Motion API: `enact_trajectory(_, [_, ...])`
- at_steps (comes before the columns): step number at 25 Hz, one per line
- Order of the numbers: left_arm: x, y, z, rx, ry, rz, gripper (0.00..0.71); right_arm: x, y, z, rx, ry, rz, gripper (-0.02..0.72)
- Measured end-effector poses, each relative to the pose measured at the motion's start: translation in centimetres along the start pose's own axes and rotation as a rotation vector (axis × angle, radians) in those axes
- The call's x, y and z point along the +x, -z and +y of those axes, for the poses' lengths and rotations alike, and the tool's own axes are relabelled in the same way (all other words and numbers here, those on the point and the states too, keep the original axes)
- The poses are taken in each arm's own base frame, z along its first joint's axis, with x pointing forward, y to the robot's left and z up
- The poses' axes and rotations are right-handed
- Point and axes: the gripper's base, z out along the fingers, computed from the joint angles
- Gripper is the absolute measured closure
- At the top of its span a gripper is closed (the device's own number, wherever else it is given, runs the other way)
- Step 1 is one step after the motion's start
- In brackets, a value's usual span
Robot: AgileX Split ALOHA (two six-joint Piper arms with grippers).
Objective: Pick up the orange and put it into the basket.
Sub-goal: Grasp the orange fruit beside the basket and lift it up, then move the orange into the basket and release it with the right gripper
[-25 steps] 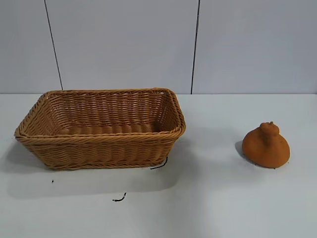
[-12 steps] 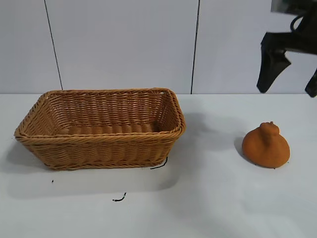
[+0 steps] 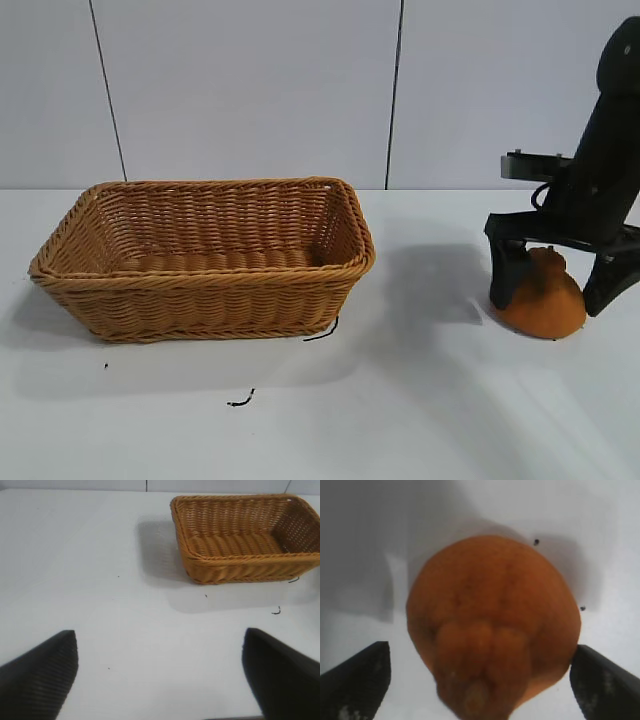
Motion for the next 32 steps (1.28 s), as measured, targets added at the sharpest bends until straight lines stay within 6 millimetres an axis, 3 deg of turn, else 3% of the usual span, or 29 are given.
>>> enact_trajectory(1, [0.0,0.0,0.0,0.000,0.000,0.000,0.071,-0.2,0.7,0.1,-0.002,0.003,-0.014,0.496])
enact_trajectory(4, [0.0,0.0,0.0,0.000,0.000,0.000,0.071,-1.3,3.7,0.6,-0.009,0.018,-0.076,0.547])
enact_trajectory(10, [0.0,0.0,0.0,0.000,0.000,-0.001,0.071,-3.4,12.4,2.0,-0.025,0.059,-0.253,0.556])
enact_trajectory(15, [0.0,0.0,0.0,0.000,0.000,-0.001,0.071,-4.3,16.4,3.4,-0.034,0.084,-0.312,0.557])
enact_trajectory(18, [0.0,0.0,0.0,0.000,0.000,-0.001,0.071,-4.4,17.5,5.5,-0.038,0.136,-0.336,0.562])
enact_trajectory(23, [0.0,0.0,0.0,0.000,0.000,-0.001,0.071,-3.5,18.1,11.5,-0.081,0.259,-0.358,0.562])
enact_trajectory(29, [0.0,0.0,0.0,0.000,0.000,-0.001,0.071,-1.3,16.8,19.7,-0.150,0.436,-0.393,0.563])
enact_trajectory(32, [0.0,0.0,0.0,0.000,0.000,-0.001,0.071,-0.3,15.1,23.5,-0.178,0.504,-0.408,0.563])
